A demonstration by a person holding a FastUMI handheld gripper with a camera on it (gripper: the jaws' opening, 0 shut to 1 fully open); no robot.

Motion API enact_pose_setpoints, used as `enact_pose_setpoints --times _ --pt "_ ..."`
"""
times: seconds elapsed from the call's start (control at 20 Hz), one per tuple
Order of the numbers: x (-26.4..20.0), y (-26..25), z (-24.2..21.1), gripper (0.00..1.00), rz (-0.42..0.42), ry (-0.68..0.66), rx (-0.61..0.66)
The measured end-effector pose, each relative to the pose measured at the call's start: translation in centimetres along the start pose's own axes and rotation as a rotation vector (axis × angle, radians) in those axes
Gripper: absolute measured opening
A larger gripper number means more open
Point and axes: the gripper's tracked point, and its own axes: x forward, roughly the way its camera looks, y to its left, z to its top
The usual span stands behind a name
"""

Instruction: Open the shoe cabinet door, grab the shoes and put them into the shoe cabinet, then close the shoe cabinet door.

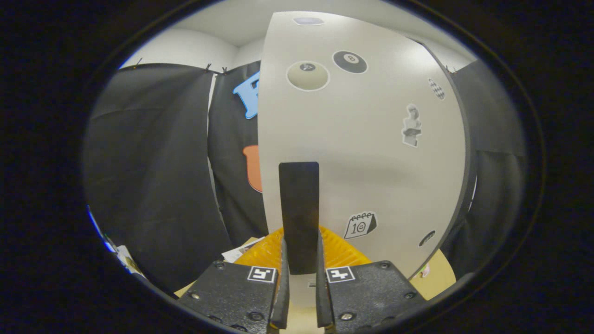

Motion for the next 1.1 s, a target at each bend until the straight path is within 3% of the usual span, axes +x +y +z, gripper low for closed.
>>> enact_pose_setpoints --times 0.5,1.1 --pt "-13.8 -7.3 -1.9 0.23 -0.038 -0.012 0.022" --pt "-21.0 -19.5 -2.5 0.06 -0.119 -0.011 -0.014"
